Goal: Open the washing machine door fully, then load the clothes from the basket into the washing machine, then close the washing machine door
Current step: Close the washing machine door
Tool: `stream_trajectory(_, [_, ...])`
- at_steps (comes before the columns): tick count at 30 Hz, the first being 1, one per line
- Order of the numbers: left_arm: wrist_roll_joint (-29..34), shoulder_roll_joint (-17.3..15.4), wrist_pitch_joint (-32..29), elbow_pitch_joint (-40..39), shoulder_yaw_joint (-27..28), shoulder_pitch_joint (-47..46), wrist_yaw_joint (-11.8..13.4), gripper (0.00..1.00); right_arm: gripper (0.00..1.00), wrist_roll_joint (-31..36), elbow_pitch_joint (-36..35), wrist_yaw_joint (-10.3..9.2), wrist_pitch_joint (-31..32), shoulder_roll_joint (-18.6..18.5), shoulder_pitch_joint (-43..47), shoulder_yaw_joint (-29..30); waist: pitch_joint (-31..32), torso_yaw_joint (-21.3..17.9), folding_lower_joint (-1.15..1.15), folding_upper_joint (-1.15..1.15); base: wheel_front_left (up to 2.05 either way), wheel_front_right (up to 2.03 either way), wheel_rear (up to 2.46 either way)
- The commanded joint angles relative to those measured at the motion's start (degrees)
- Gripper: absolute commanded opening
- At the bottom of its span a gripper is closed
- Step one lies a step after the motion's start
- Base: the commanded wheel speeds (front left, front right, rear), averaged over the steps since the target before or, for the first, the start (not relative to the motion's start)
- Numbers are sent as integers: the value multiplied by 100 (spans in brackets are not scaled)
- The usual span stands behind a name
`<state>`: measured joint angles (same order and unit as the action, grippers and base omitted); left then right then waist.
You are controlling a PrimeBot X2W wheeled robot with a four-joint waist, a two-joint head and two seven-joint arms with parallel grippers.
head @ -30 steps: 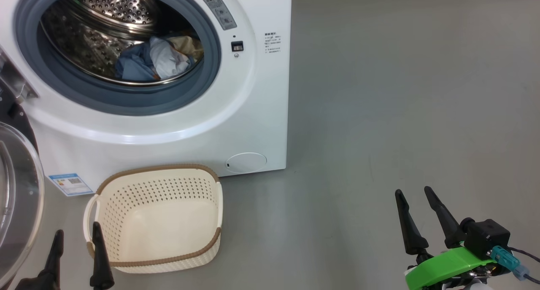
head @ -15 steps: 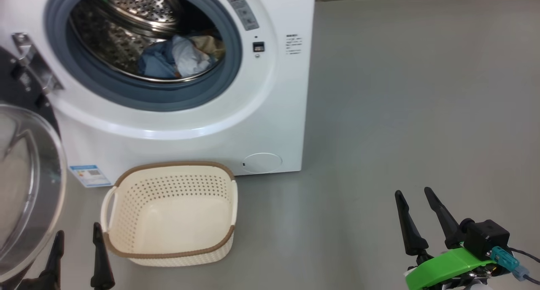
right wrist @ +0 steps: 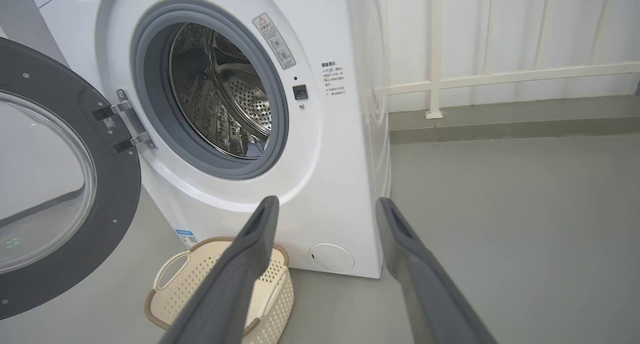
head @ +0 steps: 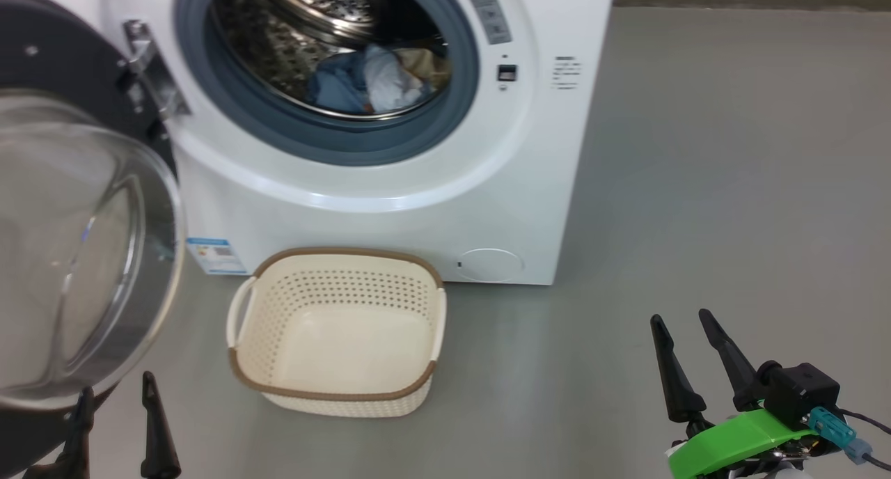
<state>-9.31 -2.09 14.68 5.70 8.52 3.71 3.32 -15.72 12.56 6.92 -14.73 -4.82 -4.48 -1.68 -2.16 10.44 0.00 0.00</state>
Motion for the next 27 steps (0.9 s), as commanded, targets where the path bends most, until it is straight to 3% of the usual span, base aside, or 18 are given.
stream_trajectory(1, [56, -78, 32, -120, 213, -77, 57, 100, 100, 23, -142, 57, -27, -20, -41, -151, 10, 292, 0, 0, 0, 0, 0])
stream_trajectory(15, [-25, -78, 32, -159, 195, 3, 197, 100, 100, 83, -163, 57, -27, -23, -8, -128, -12, 1026, 0, 0, 0, 0, 0])
stream_trajectory(27, [-124, -78, 32, -245, 159, 29, 325, 100, 100, 95, -173, 57, -27, -93, -53, -187, -112, 1398, 0, 0, 0, 0, 0])
